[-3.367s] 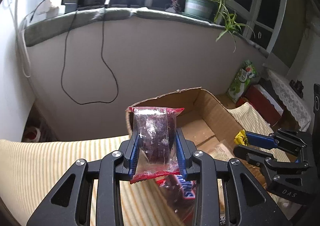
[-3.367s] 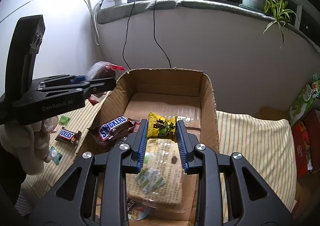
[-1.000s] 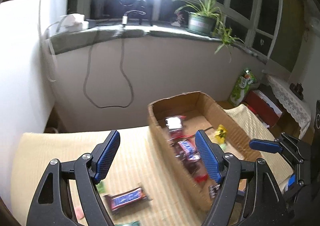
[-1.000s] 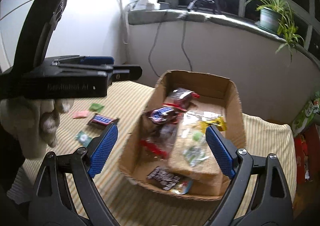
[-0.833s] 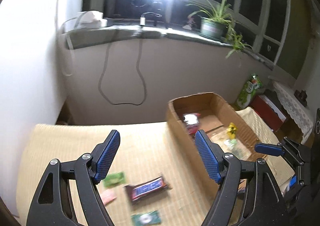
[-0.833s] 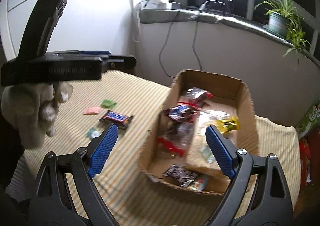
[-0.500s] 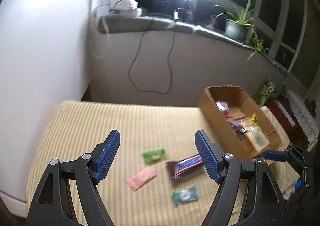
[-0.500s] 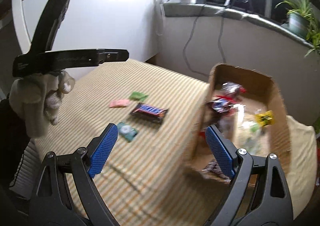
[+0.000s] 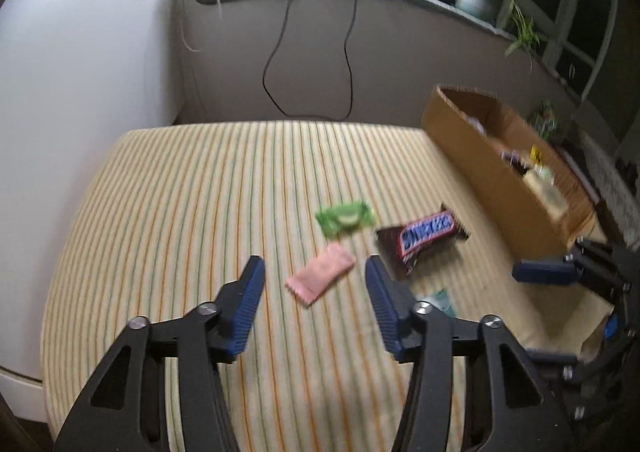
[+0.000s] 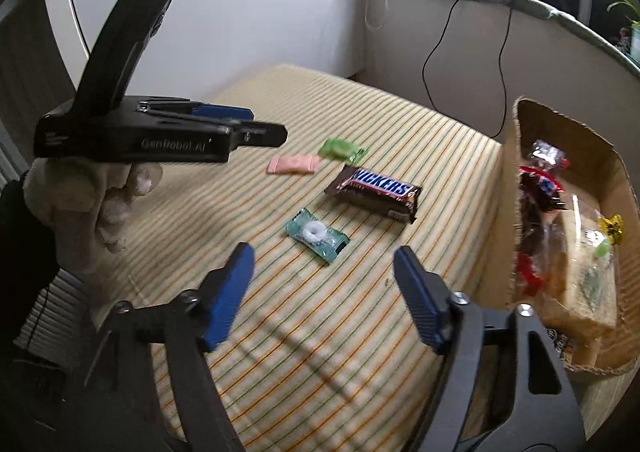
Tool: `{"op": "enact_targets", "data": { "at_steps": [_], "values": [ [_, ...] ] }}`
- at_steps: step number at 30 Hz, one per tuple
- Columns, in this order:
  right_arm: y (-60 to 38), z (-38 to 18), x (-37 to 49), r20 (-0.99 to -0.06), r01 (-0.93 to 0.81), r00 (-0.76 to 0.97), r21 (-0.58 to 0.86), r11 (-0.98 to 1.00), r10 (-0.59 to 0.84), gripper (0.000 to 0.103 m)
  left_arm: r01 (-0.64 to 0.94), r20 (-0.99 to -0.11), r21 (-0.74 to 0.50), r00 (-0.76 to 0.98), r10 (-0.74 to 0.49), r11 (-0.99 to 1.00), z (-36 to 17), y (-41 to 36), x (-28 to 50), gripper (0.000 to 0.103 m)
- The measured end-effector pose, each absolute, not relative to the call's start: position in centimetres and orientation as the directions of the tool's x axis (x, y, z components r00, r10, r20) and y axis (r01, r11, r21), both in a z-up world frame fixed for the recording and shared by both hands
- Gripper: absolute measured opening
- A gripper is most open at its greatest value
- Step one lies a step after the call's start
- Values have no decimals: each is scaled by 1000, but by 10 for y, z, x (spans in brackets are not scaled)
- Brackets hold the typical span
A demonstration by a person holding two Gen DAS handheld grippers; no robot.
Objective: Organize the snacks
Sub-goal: 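Move both tools back toward the pink candy and mint candy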
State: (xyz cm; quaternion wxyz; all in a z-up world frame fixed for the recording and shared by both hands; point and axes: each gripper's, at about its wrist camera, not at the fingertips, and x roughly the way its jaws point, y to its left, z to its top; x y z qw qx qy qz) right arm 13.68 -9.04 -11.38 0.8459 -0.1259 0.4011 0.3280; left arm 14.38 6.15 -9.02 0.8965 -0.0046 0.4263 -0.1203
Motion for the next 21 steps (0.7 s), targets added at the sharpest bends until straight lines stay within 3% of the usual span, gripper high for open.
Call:
{"op": "enact_targets", "data": {
  "at_steps": [2,10,17,21],
  "values": [
    [-84,-120,142,-776,-660,451,42,750,441,63,221,-774,-87,599,-206,971,-95,60,146,47],
    [-60,-143,156,-814,-675,454,-48,736,364,62,275,-813,12,562,-151,961,-112,50,156,47],
    [-57,-152,172,-824,-662,452,-52,747,343,54,283,-819,6,552,-158,959,-119,51,164,47],
    [-50,-153,176,-823,-674,448,-55,737,349,50,277,-812,-4,560,-165,961,-119,52,164,35]
  ]
}}
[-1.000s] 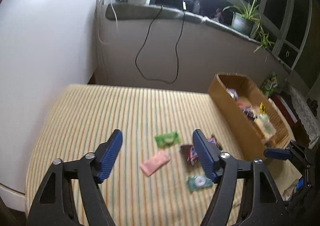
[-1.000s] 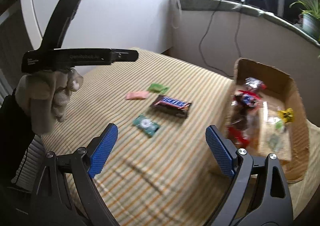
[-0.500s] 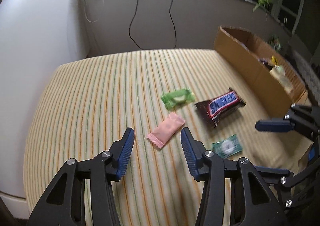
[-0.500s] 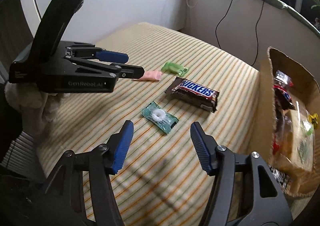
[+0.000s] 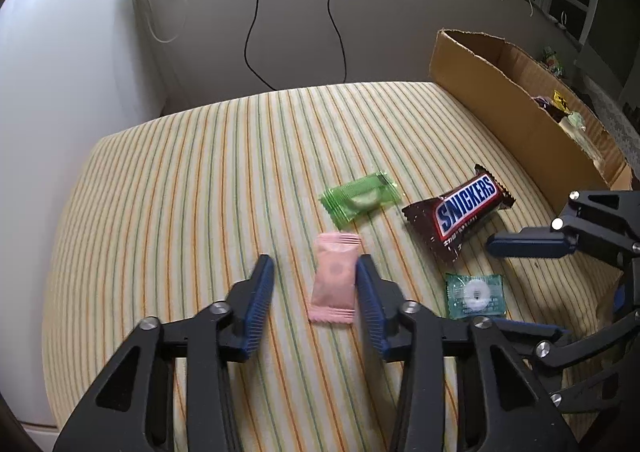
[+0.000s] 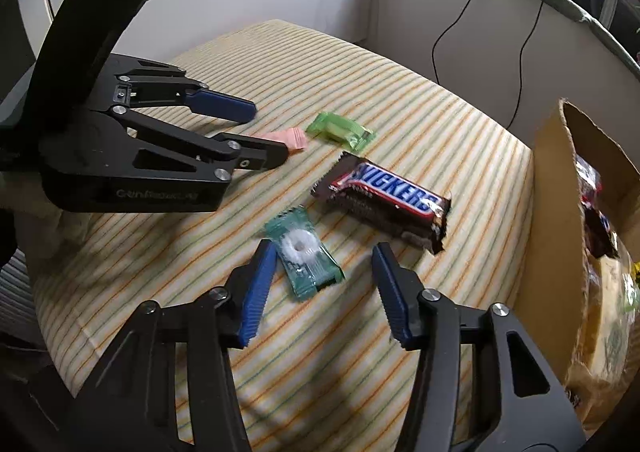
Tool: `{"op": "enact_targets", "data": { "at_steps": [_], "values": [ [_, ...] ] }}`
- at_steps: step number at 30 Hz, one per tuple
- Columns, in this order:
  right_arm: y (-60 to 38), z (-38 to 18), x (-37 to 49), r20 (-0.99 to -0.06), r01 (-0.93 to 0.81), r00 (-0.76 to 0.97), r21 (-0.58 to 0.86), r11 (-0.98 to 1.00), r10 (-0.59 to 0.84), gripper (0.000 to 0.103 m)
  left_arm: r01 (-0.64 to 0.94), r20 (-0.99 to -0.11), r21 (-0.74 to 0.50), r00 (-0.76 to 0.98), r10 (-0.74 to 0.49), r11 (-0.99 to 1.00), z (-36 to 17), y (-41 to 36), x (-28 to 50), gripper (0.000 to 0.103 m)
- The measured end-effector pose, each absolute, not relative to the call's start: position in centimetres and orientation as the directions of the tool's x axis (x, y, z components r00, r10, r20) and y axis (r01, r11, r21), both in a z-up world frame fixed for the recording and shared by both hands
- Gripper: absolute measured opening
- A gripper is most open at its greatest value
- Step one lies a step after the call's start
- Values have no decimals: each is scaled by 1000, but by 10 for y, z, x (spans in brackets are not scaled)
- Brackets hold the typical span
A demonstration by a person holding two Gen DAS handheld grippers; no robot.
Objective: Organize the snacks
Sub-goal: 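Move both tools back toward the pink candy and mint candy, then grasp the pink candy with the left tool while the right tool grasps the mint pack, then carry both candies over the box and open both tools to drop them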
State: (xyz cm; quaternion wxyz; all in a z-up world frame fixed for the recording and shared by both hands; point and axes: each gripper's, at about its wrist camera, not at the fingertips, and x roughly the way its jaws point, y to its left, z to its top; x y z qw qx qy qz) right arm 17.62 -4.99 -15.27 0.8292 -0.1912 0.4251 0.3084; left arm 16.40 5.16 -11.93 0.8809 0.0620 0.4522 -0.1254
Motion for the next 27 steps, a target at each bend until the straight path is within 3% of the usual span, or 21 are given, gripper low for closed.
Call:
{"op": "enact_targets", "data": {
  "at_steps": [4,10,27],
  "values": [
    [-44,-153,177,-824,-683,443,-54,728,354,42,267,-805,-20,568,-174,964,-118,53,160,21],
    [-42,-153,175,-822,-680,441,-43,732,362,24,256,-795,-35,578,-182,966,-120,53,156,18],
    [-82,-121,159,-764,-623,487,37,781,424,23,256,-746,-83,624,-230,963,-89,44,140,18]
  ]
}}
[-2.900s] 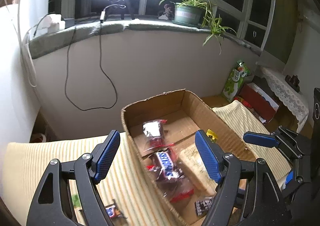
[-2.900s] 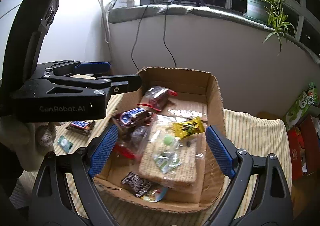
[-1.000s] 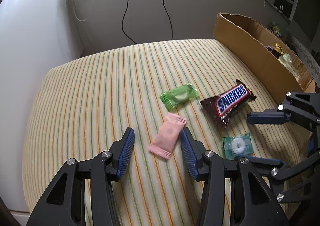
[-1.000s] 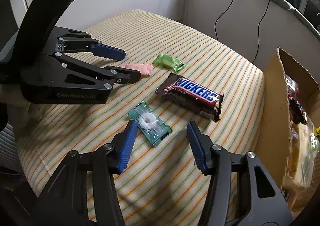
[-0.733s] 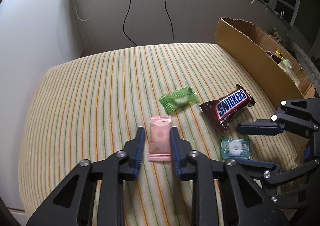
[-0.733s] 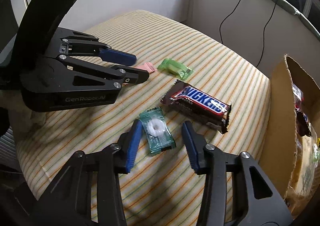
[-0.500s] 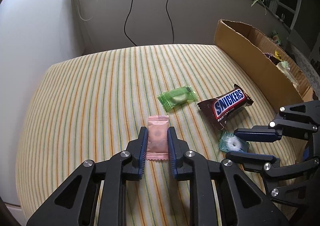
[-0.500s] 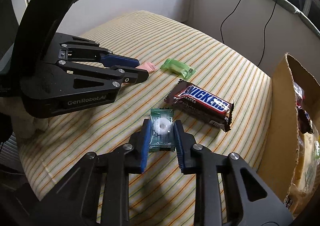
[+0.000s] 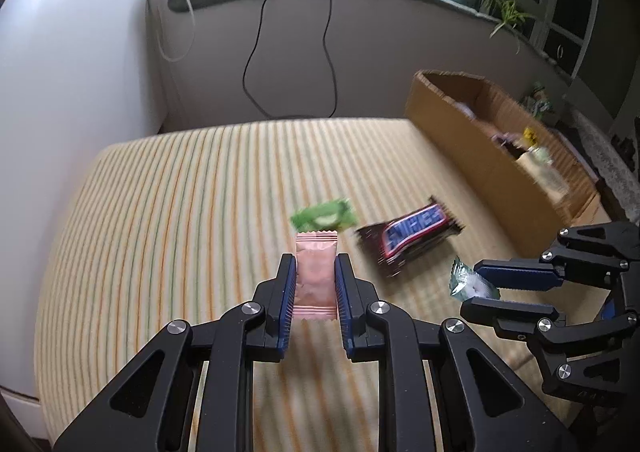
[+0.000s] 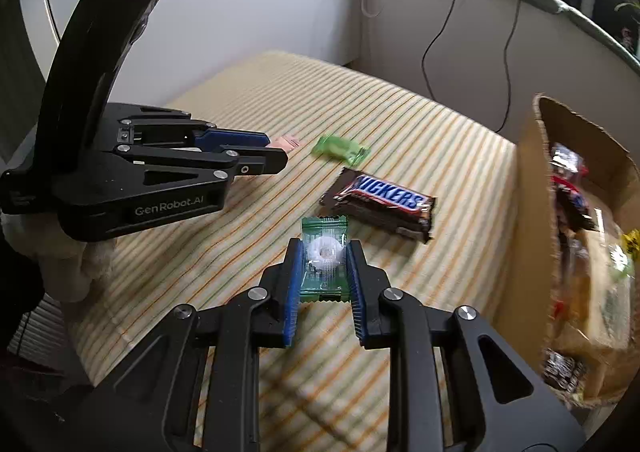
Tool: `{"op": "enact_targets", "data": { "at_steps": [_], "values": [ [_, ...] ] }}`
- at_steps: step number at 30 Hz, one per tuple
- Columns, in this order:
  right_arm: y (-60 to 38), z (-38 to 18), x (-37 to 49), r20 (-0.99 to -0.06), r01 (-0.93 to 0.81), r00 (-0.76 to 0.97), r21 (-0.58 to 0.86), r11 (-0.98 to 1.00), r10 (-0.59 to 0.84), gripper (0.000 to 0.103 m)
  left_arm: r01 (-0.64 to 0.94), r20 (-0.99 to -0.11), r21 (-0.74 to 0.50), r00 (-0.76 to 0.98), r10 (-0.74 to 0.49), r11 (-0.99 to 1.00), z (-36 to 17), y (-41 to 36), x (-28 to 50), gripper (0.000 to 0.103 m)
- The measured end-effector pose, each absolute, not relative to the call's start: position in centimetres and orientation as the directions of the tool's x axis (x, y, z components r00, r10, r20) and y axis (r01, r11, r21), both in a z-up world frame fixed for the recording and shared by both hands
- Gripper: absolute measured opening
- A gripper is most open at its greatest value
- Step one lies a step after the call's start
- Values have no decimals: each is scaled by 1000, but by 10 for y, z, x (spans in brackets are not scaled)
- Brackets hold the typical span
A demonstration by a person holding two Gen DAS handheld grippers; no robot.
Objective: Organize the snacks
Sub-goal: 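Carry both candies over the box and open both tools to drop them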
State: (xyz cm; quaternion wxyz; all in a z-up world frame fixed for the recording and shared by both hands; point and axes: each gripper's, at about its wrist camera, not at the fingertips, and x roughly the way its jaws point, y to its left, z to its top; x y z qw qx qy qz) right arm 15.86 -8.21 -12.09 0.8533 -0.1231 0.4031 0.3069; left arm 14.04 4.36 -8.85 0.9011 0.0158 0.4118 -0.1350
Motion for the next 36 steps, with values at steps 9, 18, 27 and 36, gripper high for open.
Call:
{"op": "enact_targets", "data": {
  "at_steps": [9,18,27,36],
  "values": [
    [-118,-93,146,-716,-576,558,30,817,420,23,319,-711,-101,640,-293,942,-68,7,145,18],
    [-164,-73,152,-682,-499,623,31,866,383,23,387,-676,-101,649,-349,916,-46,-40,159,18],
    [-216,-65,167,-667,-415,668,35,909,331,23,451,-660,-112,632,-405,885,-37,-87,180,18],
    [-254,-64,181,-664,-351,688,49,935,293,23,516,-655,-105,607,-450,850,-32,-135,203,18]
  ]
}}
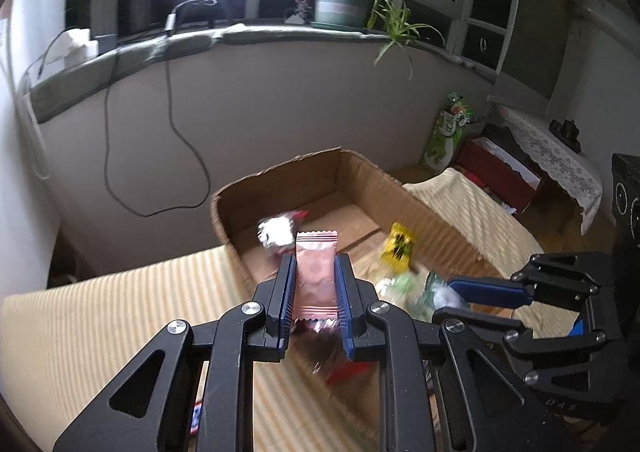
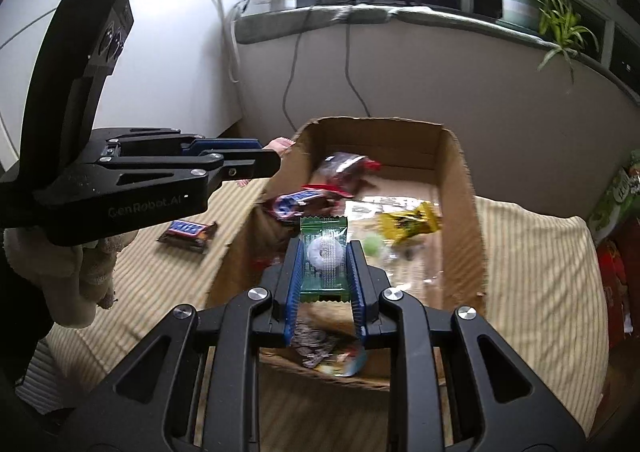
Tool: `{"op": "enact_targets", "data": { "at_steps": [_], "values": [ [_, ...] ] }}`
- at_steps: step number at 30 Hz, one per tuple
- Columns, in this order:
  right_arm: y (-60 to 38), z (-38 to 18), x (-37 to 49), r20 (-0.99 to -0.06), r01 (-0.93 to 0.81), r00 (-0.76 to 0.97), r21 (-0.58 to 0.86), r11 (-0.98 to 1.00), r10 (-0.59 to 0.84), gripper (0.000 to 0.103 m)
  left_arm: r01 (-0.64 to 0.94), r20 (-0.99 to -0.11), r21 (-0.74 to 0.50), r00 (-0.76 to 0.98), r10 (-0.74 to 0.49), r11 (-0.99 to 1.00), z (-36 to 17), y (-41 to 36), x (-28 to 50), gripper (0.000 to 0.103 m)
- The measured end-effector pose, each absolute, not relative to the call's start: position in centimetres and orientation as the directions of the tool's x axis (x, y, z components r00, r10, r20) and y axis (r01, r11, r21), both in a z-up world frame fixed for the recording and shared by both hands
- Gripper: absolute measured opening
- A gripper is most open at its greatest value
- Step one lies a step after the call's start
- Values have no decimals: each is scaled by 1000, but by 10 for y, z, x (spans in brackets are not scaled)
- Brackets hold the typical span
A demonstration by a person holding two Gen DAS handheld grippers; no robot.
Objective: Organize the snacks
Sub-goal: 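Carry both candies over the box and open both tools to drop them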
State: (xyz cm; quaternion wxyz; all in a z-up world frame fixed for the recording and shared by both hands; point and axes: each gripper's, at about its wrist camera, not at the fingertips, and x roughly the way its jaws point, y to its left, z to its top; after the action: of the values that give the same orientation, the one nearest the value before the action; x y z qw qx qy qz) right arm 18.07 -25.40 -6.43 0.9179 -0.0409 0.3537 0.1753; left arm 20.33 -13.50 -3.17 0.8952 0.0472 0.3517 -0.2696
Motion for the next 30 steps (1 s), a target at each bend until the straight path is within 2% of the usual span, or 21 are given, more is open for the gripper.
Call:
{"op": "enact_targets", "data": {
  "at_steps": [30],
  "values": [
    [-296,-86,221,-686,-296,671,98,950,280,23,578,-674,-92,563,-478,811,-37,-198,257,18]
  ]
}}
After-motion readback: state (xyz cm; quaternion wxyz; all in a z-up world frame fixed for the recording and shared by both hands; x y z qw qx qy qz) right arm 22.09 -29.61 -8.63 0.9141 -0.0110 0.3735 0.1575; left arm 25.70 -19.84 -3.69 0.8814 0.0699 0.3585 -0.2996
